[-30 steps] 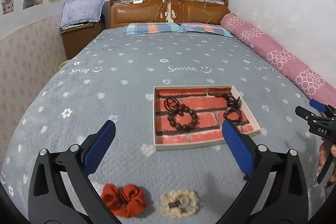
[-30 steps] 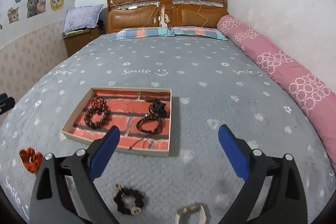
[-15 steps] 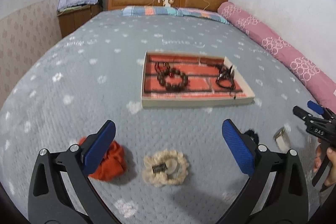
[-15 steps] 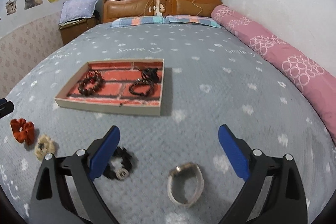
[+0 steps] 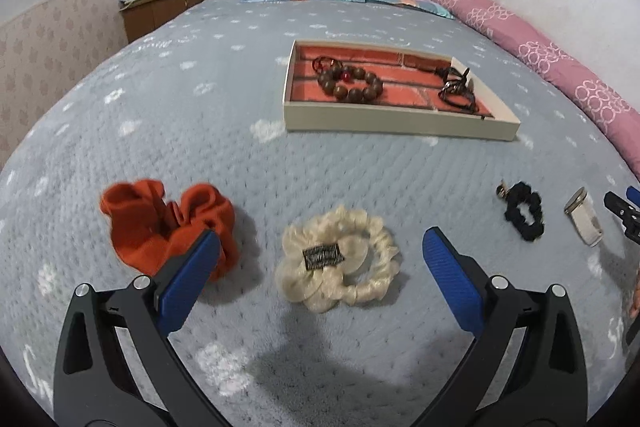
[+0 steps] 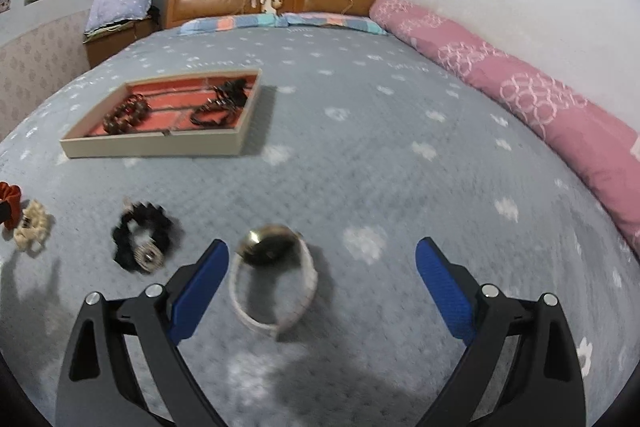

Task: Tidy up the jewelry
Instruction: 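Withdraw both tools toward the cream scrunchie and white watch, then grasp the cream scrunchie with the left tool while the right tool grasps the white-band watch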

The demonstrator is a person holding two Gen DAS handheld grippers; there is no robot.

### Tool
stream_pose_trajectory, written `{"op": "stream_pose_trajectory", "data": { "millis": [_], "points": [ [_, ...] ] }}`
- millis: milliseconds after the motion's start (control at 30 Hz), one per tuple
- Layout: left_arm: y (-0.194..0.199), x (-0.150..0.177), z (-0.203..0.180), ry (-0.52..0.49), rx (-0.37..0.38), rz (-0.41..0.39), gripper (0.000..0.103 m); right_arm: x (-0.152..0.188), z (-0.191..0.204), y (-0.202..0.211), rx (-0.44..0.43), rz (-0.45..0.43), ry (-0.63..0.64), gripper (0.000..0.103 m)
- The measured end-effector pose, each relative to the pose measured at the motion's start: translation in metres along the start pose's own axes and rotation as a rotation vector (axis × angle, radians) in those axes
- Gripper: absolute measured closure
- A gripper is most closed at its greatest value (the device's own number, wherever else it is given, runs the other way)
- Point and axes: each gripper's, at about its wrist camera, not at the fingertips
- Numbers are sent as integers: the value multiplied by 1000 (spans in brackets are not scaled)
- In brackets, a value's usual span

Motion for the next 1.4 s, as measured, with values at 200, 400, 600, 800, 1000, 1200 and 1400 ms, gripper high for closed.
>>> {"op": "stream_pose_trajectory", "data": {
  "millis": [200,400,600,800,1000,1200,1400],
  "points": [
    [-15,5,-2,5,3,20,5,6,-7,-18,-6,40,-16,10],
    [-28,4,-3,-3,24,52,18,3,-7,-33,-14,72,-22,11],
    [-38,0,-3,1,54,85,24,1,-10,-50,-40,130,-41,23],
    [-51,-6,-2,14,80,128,30,0,-3,-56,-43,149,-16,26],
    [-56,-10,1,25,113,129,43,-4,3,-59,-24,167,9,37],
    [-54,-9,-4,0,124,122,54,-4,9,-58,-35,164,39,55],
    [-52,-7,-2,5,144,117,67,-3,11,-56,-54,158,43,72]
  ]
}}
Point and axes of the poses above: each gripper's, at about its wrist camera, not at the fingertips, and y roughly against the way its jaws point, z to its left, x to its underside, and after that the axes turned 13 degrees about z, right-handed
